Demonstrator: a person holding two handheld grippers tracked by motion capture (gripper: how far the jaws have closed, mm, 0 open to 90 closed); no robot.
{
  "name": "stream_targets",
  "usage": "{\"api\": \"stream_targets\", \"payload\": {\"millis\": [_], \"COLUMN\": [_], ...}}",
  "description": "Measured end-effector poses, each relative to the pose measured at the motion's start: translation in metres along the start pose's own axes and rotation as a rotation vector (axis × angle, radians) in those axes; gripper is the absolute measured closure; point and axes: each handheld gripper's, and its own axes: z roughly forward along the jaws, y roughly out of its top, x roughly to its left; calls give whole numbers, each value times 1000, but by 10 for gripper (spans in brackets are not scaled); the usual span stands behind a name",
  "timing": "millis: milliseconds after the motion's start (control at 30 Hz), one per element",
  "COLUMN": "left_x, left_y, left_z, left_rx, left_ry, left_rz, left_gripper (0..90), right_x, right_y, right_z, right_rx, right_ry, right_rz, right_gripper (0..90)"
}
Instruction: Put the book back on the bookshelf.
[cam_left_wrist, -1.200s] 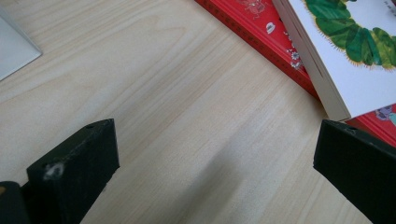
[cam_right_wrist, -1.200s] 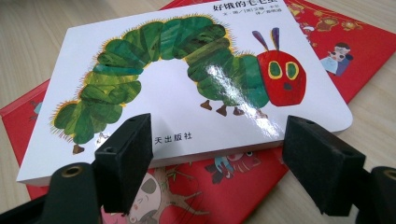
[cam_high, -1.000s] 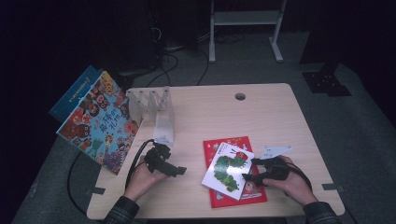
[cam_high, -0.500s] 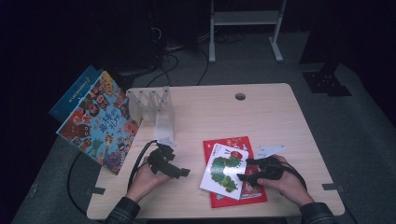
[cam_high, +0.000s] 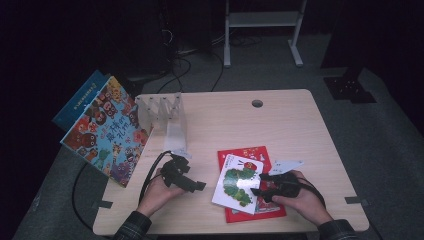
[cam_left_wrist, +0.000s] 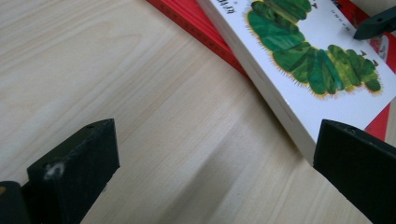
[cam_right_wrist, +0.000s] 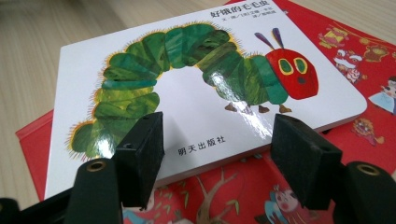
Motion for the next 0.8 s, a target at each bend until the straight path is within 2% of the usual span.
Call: {"api": "stream_targets", "payload": {"millis": [233, 600, 800], "left_x": [-6, -6, -7], "left_y": [3, 3, 4], "left_z": [6, 8, 10], "left_rx": [5, 15, 17], "left_ry": [-17, -23, -26], "left_rz": [11, 12, 13], "left_gripper": [0, 0, 0], "right_x": [4, 2, 6], "right_y": [4, -7, -10], "right_z": [6, -10, -7], "right_rx": [-5, 13, 30], "right_ry": [-7, -3, 6], "right_rz": [-13, -46, -62], "right_gripper": [343, 384, 382]}}
